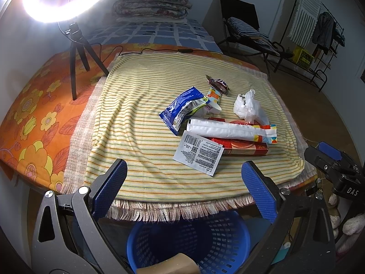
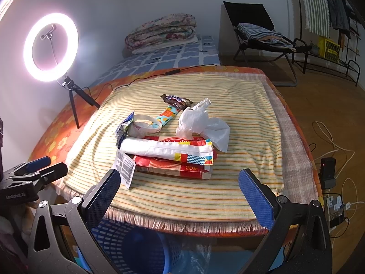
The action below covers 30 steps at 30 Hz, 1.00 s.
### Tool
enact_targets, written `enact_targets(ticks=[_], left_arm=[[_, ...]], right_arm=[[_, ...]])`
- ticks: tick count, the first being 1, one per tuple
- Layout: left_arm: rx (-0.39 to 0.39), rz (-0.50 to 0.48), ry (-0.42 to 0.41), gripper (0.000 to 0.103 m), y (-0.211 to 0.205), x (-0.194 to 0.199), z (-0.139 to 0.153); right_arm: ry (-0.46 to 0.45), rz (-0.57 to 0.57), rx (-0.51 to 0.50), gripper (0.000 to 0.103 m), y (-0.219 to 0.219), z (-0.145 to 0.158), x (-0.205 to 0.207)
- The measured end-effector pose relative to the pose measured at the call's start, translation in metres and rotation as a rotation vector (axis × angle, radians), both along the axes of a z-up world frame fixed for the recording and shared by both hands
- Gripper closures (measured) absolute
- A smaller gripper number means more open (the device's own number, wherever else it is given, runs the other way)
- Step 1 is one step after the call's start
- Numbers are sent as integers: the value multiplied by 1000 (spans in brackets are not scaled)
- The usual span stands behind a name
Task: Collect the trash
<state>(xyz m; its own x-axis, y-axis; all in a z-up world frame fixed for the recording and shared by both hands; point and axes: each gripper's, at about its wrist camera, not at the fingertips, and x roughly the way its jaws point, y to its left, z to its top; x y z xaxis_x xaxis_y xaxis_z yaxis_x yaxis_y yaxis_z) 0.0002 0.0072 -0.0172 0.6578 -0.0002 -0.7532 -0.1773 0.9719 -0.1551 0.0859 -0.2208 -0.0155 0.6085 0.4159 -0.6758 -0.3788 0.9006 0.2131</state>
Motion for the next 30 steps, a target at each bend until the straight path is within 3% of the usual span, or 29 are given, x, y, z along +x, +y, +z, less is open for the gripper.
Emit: enact_targets(ticks=[19, 27, 30], left_arm=[[14, 12, 11, 1, 5, -1, -10], [-11, 10, 44, 1, 14, 18, -10], [-34, -6, 60, 1, 17, 29, -12]], right_arm=[[-7, 4, -24, 1, -2, -3, 5], [-91, 1, -5, 1, -11, -2, 12], [-65, 34, -2, 1, -8, -7, 24]])
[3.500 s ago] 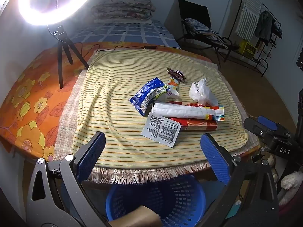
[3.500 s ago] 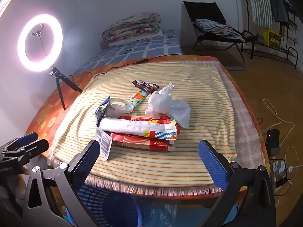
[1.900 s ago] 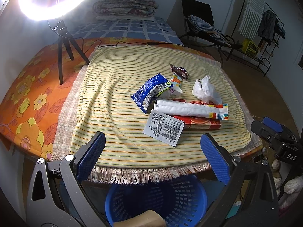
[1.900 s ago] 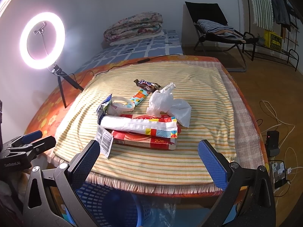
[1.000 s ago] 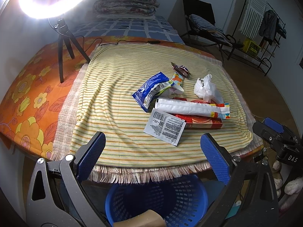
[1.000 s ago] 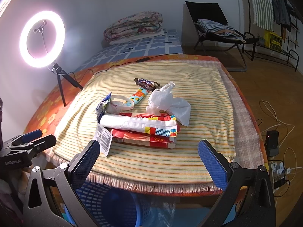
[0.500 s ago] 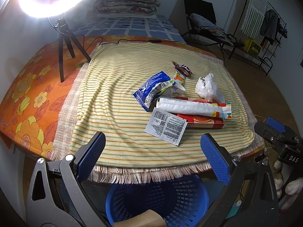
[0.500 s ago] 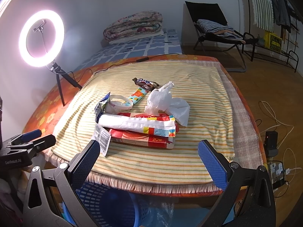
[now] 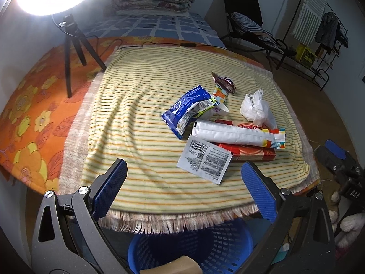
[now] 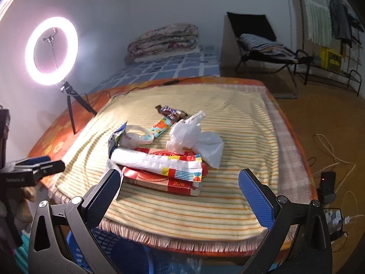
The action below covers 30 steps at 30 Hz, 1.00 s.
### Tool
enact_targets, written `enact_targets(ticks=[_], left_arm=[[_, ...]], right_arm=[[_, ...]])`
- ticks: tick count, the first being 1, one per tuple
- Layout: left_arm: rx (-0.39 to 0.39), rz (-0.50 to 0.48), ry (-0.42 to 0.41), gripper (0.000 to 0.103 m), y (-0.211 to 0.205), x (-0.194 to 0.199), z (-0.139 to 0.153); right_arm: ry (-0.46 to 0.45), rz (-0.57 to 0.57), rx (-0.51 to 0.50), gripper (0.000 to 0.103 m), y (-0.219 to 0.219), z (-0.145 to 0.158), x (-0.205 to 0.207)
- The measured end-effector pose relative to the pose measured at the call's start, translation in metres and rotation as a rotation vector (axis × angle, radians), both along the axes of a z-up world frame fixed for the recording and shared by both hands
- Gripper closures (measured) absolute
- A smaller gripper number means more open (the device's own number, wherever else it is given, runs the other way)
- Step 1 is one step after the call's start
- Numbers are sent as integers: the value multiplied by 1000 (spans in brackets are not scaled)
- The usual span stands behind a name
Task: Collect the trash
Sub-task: 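Grasp the blue chip bag with the left gripper while the right gripper reaches the white plastic bag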
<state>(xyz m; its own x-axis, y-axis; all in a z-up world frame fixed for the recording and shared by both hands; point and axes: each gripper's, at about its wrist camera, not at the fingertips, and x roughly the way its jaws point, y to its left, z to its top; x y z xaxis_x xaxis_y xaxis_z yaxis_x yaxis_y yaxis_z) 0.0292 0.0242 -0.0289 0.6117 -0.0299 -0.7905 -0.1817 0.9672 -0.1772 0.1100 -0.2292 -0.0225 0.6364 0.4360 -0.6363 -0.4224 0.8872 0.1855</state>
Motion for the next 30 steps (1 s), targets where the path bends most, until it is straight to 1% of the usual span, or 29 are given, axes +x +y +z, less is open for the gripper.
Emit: enact_targets(ticks=[3, 7, 9, 11, 13, 19, 22, 24, 28, 30], left_arm=[[-20, -27, 18, 1, 3, 14, -3], [-55, -48, 38, 1, 9, 34, -7], [-57, -66, 40, 1, 12, 44, -9], [-46, -81, 47, 1, 14, 55, -11], [-56, -91, 60, 1, 18, 65, -15], [-59, -124, 110, 4, 23, 95, -32], [-20, -147, 120, 5, 21, 109, -38], [-3, -156, 132, 8, 21, 116, -43], [-9, -162, 162, 10, 27, 133, -57], [-21, -164, 174, 15, 30, 142, -62]], right_arm=[[47, 32, -19, 0, 5, -9, 15], [105, 30, -44, 1, 7, -19, 38], [128, 16, -27, 1, 3, -21, 47], [163, 4, 13, 0, -2, -22, 58], [190, -4, 33, 0, -2, -24, 70], [183, 2, -8, 1, 13, -25, 96], [196, 12, -14, 1, 20, -27, 110], [196, 12, -28, 1, 24, -30, 119], [217, 0, -44, 1, 27, -40, 133], [239, -6, -37, 1, 27, -46, 140]])
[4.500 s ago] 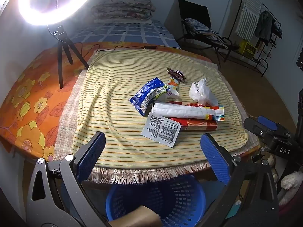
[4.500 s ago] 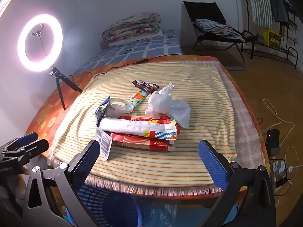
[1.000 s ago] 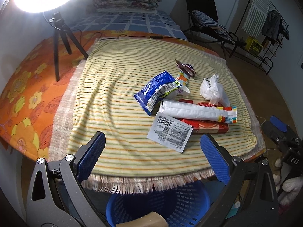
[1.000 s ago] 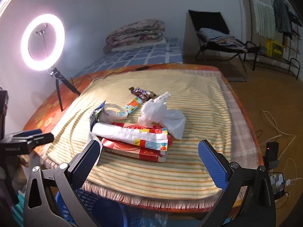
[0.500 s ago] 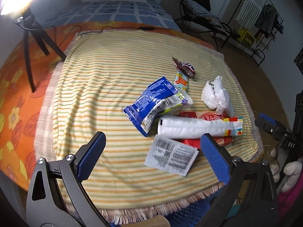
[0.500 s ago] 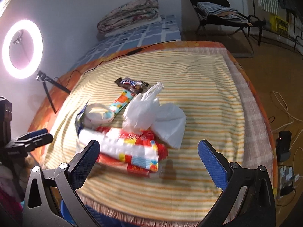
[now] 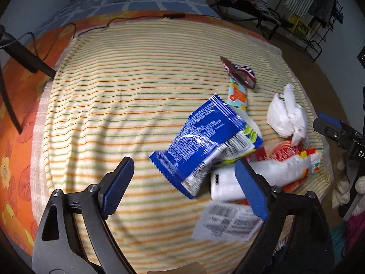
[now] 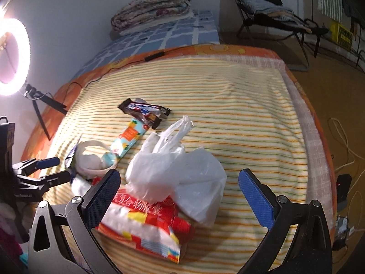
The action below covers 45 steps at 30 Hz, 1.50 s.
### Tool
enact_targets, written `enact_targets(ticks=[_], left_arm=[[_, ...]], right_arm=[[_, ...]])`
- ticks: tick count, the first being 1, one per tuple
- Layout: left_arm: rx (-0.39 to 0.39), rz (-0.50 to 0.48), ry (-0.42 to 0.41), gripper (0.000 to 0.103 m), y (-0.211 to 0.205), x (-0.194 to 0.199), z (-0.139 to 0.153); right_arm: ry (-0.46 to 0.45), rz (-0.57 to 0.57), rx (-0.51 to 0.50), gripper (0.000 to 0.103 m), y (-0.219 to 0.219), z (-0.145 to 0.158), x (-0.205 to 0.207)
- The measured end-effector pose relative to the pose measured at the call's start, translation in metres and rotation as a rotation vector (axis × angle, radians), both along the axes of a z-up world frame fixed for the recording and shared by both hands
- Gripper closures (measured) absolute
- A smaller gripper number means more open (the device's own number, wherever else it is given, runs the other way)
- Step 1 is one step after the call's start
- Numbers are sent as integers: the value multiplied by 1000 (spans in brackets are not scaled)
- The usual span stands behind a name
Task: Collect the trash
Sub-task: 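Grasp the blue chip bag with the left gripper while the right gripper reaches the white plastic bag, then grasp the white plastic bag with the right gripper while the left gripper lifts the blue bag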
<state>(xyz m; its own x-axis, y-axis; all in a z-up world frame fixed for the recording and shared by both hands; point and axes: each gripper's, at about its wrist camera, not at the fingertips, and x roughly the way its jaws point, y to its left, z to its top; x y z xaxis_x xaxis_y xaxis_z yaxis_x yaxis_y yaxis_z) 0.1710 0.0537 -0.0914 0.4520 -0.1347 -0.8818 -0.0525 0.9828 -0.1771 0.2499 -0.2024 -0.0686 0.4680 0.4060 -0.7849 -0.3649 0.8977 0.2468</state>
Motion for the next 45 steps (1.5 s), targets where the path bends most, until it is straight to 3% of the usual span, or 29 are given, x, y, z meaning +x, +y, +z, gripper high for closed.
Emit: enact_targets(ticks=[10, 15, 18, 20, 23, 26, 27, 28, 34, 45], left_arm=[[-100, 83, 34, 28, 26, 32, -23], [-92, 77, 19, 48, 22, 41, -25], [-104, 88, 14, 54, 24, 45, -25], [-124, 100, 14, 55, 25, 48, -25], [-136, 107, 13, 55, 28, 46, -23], [-131, 113, 11, 55, 27, 41, -22], [-127, 115, 8, 55, 28, 39, -21], [-121, 116, 6, 55, 28, 38, -19], [-70, 120, -31, 56, 25, 26, -4], [-6, 91, -113, 56, 13, -2, 40]], right_arm=[[37, -12, -1, 1, 8, -12, 18], [58, 2, -11, 1, 13, -23, 24], [73, 6, 3, 1, 14, -26, 25], [77, 13, 17, 4, 15, -26, 26], [91, 34, 55, 17, 17, -26, 26], [88, 43, 76, 35, 20, -24, 25], [94, 56, 105, 56, 20, -22, 24], [104, 61, 121, 59, 20, -22, 24], [81, 55, 126, 67, 18, -14, 20], [-13, 47, 154, 68, 8, 30, 0]])
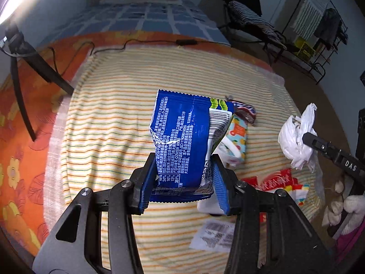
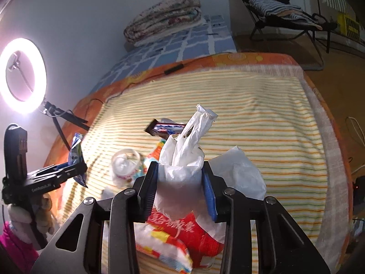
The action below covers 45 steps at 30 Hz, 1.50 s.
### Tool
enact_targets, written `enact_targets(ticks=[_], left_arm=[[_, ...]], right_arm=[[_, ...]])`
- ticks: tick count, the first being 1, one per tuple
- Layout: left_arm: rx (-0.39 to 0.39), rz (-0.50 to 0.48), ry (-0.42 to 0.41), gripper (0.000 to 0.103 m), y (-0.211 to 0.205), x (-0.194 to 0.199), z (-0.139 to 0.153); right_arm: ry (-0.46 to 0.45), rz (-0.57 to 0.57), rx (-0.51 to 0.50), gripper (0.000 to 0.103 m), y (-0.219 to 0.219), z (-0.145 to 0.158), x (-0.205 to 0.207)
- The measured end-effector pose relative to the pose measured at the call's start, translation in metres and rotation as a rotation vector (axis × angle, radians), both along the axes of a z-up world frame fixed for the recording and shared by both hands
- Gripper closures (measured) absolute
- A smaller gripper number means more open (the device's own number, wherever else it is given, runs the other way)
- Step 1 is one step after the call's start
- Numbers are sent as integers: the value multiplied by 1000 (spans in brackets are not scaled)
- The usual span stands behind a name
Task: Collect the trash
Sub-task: 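Grasp the white plastic bag with the right gripper while the left gripper lifts the blue bag, then carry both bags over the blue basket and open the left gripper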
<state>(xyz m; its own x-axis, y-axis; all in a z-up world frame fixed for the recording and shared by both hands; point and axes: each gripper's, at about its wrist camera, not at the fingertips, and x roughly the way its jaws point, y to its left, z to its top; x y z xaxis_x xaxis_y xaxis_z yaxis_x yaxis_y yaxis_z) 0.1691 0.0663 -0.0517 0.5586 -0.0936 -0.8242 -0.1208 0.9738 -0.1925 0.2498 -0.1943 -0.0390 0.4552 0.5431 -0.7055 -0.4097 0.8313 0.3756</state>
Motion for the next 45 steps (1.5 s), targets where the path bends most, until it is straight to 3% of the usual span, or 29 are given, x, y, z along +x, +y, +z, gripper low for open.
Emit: enact_targets(ticks=[9, 18, 26, 36, 45], left_arm=[[48, -54, -62, 56, -19, -47, 43], [56, -102, -72, 56, -39, -109, 54], [80, -138, -22, 56, -64, -155, 29], [52, -146, 119, 56, -78, -207, -31], [43, -132, 231, 56, -73, -227, -76]], right_arm=[[-83, 82, 5, 68, 10, 50, -54], [-102, 172, 8, 68, 10, 63, -122], [-78, 249, -4, 68, 14, 50, -165], [10, 359, -51, 68, 23, 5, -210], [107, 407, -91, 68, 32, -38, -234]])
